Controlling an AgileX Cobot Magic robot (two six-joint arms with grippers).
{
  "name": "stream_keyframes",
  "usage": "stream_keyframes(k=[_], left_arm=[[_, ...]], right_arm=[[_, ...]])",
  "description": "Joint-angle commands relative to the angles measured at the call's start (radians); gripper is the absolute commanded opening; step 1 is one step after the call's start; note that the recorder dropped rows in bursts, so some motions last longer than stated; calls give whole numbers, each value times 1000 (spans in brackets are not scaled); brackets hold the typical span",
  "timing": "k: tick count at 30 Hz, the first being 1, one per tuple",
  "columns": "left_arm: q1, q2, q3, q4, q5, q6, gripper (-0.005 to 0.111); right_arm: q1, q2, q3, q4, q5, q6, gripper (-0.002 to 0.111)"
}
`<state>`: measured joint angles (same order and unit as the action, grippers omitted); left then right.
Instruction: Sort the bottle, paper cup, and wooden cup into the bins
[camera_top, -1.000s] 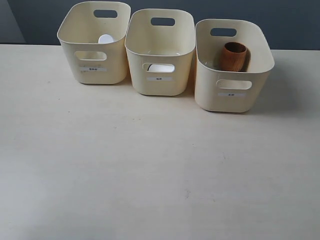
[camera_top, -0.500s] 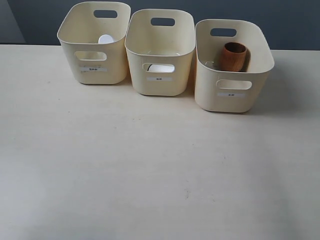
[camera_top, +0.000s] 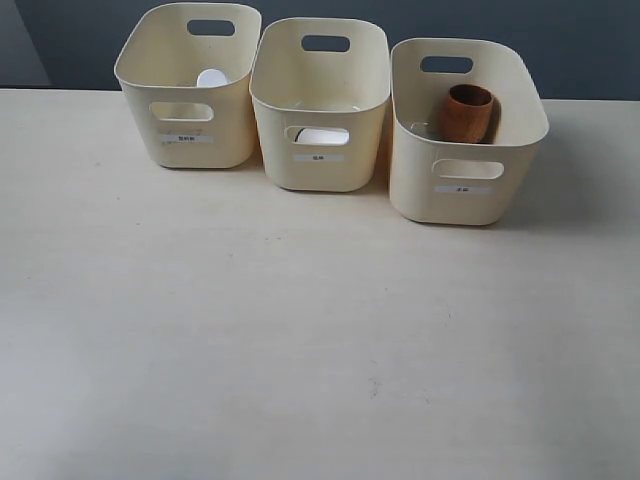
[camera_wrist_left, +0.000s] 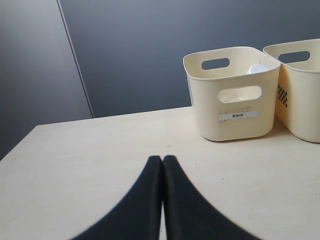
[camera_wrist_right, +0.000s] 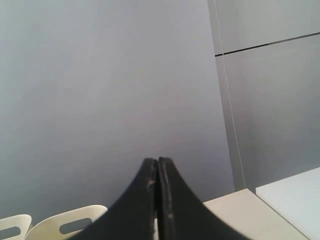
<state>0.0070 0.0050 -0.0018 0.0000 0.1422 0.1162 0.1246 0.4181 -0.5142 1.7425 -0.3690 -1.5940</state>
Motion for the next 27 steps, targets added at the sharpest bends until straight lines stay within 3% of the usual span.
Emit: stream_keyframes(k=[1,10,19,27], left_arm=[[0,-5,2,0,-7,-2,0],[0,-5,2,0,-7,-2,0],[0,-5,2,0,-7,-2,0],[0,-5,2,0,-7,-2,0]], right_arm=[[-8,-5,4,2,-4,2,-1],[-27,-108,4,2,33,3,-1],[-205,-357,213,2,302,-5,-1],[-214,-391,291,2,442,-21,-1]])
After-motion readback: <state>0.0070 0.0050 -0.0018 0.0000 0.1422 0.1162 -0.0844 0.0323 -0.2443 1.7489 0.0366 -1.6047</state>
